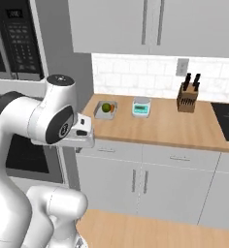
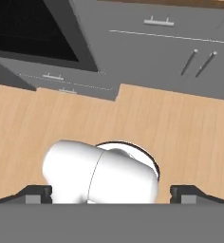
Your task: Take the meat container that has the chicken drumstick and place it on the second highest rack of the freezer. Then take the vegetable container that has the lime and carrot and place it on the highest rack of the freezer.
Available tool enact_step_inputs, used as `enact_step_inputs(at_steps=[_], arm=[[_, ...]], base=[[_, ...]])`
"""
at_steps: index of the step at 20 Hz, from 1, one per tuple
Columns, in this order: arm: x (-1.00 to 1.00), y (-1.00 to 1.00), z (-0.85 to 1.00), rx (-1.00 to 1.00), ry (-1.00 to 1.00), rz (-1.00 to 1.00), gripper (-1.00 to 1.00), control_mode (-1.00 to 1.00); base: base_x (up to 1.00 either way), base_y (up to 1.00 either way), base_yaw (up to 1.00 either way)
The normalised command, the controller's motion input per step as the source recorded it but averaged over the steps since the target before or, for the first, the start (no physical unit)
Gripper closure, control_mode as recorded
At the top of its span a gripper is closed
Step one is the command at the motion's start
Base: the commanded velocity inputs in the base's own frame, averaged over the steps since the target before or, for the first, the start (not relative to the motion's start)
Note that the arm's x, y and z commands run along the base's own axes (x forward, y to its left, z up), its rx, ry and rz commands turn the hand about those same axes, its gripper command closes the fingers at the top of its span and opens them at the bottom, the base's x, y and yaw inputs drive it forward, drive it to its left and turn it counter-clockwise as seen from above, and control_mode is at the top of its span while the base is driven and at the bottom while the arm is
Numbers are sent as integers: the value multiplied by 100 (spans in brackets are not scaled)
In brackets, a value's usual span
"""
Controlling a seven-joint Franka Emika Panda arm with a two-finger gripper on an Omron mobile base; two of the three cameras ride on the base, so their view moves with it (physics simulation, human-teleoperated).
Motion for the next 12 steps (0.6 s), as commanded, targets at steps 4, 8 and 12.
enact_step_inputs(at_steps=[4, 8, 12], arm=[[0, 0, 0, 0, 0, 0, -100, 100], [0, 0, 0, 0, 0, 0, -100, 100], [0, 0, 0, 0, 0, 1, -100, -100]], base=[[78, -43, 0], [25, -21, 0], [1, -2, 0]])
